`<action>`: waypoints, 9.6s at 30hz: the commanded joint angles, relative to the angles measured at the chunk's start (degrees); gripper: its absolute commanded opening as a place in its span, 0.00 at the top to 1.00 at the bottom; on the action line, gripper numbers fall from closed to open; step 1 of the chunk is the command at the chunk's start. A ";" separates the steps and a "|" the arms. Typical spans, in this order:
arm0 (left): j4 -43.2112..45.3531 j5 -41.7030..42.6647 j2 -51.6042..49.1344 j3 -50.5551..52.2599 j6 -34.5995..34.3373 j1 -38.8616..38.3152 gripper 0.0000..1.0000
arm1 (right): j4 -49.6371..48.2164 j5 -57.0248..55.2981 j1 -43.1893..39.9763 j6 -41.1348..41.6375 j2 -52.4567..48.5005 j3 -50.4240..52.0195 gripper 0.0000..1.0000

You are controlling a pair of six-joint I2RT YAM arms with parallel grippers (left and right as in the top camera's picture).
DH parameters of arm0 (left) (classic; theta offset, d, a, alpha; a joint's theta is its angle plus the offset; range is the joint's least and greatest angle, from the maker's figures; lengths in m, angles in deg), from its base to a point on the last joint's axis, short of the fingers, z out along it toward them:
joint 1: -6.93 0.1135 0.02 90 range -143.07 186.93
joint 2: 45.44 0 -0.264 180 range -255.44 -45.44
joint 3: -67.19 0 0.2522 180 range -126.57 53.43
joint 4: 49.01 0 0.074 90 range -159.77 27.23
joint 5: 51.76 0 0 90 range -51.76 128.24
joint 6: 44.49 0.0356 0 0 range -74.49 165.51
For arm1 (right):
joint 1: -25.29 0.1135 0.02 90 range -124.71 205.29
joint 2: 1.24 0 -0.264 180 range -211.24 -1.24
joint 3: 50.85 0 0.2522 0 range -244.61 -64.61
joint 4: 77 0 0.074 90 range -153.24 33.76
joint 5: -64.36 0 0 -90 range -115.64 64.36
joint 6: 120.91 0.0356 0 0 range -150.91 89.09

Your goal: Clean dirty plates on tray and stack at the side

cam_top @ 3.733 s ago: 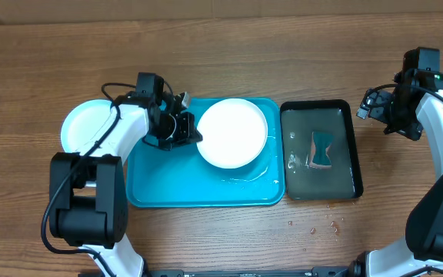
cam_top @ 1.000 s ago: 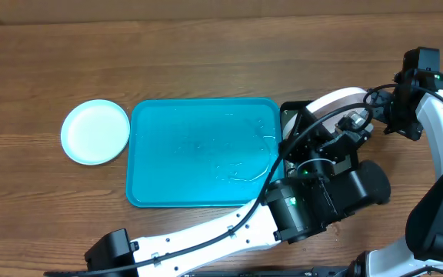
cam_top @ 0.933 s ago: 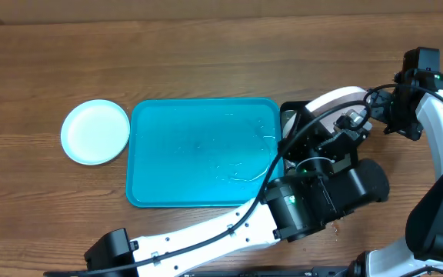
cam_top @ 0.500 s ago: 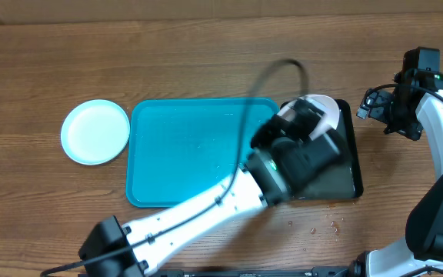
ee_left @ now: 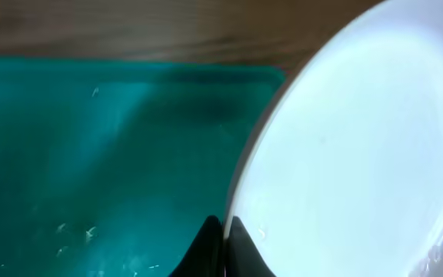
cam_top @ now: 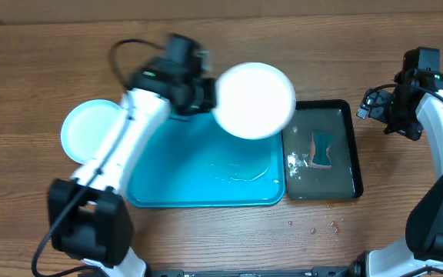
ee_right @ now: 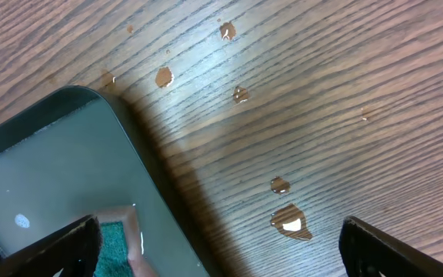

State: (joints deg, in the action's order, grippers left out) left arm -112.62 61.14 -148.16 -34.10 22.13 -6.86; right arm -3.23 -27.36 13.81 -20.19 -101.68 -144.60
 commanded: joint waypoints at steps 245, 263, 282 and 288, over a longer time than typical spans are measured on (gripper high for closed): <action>6.60 -9.97 -1.75 16.15 7.96 14.49 0.00 | -55.39 4.81 19.45 -17.62 100.28 79.54 0.00; 6.60 -9.97 -1.75 16.15 7.98 14.49 0.00 | -55.39 4.81 19.45 -17.62 100.28 79.54 0.00; 6.73 -11.08 -1.01 16.33 7.96 13.60 0.00 | -55.39 4.81 19.47 -17.62 100.28 79.54 0.00; 6.67 -11.10 6.84 16.35 7.98 11.87 0.00 | -55.39 4.81 19.47 -17.62 100.28 79.54 0.00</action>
State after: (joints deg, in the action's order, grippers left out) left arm -106.19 50.45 -147.66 -17.90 29.21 5.93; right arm -58.46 -22.48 32.96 -37.39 -1.97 -65.65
